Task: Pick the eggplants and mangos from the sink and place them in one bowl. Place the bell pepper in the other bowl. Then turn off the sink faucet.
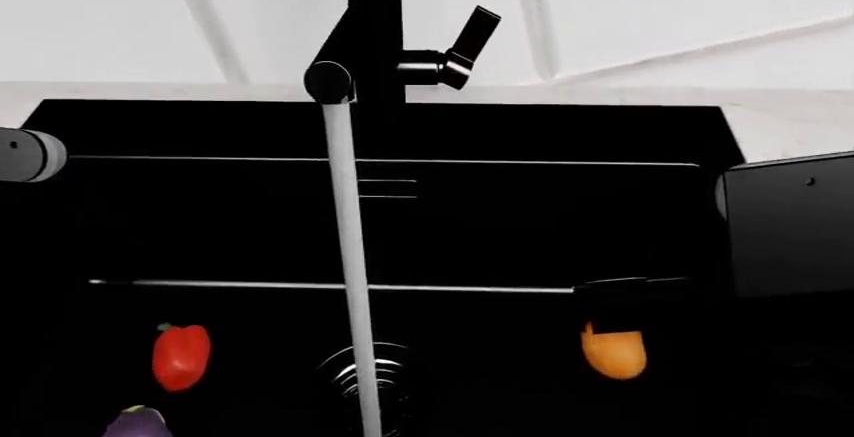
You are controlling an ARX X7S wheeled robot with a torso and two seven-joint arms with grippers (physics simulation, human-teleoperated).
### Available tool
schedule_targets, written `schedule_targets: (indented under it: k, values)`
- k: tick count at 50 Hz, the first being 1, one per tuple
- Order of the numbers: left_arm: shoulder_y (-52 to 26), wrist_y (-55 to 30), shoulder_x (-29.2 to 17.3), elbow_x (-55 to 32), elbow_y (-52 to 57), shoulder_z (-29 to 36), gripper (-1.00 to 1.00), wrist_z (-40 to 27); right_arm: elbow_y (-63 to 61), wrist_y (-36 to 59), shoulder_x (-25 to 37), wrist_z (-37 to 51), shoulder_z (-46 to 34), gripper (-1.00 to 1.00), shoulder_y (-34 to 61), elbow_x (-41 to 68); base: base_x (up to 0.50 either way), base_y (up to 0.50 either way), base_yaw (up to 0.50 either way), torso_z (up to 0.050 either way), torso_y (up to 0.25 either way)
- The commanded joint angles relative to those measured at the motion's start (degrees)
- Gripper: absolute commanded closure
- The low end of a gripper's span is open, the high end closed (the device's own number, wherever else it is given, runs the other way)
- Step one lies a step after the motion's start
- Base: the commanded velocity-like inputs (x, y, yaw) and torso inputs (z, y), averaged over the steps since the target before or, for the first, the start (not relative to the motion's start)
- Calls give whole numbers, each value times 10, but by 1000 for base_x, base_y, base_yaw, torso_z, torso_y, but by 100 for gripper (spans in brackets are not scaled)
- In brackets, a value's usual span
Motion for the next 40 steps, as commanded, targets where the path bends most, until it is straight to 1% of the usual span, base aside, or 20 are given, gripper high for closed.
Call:
schedule_targets:
  k: [1,6,11,17,22,28,30,31,34,35,37,38,40]
  values:
    - [1,14,2,-18,-9,-11,-100,12,-3,6,-5,-1,7,-100,-6,-3,438,62,0,0,0]
    - [2,22,2,-17,-21,-9,-100,11,-2,10,-7,2,8,-100,-8,-3,345,64,0,0,0]
    - [8,31,4,-17,-28,-6,-100,10,2,14,-7,4,5,-100,-7,-3,175,23,0,0,2]
    - [14,34,-3,-16,-26,4,-100,12,-1,12,-8,4,9,-100,-14,-2,83,0,0,0,0]
    - [13,26,3,-21,-23,0,-100,10,-4,26,-7,5,12,-100,-7,-1,51,0,0,0,0]
    - [8,5,0,-28,-27,-8,-100,13,2,30,-10,4,11,-100,-3,1,0,0,0,0,0]
    - [5,0,-3,-31,-24,0,-100,17,2,32,-9,4,9,-100,-2,2,0,0,0,0,0]
    - [1,-11,0,-31,-26,-4,-100,13,2,33,-10,4,10,-100,-2,2,0,0,0,0,0]
    - [-14,-53,-8,-38,-26,9,-100,21,-1,38,-11,4,11,-100,-6,3,0,0,0,0,0]
    - [-19,-70,-24,-37,-26,37,-100,28,-3,40,-11,4,12,-100,-7,3,0,0,0,0,0]
    - [-33,-116,-28,-43,-19,49,-100,31,-6,43,-10,4,13,-100,-11,4,0,0,0,0,0]
    - [-42,-158,-27,-52,-14,46,-100,37,-9,46,-9,3,13,-100,-11,4,0,0,0,0,0]
    - [-46,-202,-35,-63,-1,51,-100,43,-9,48,-10,3,13,-100,-14,4,0,0,0,0,0]
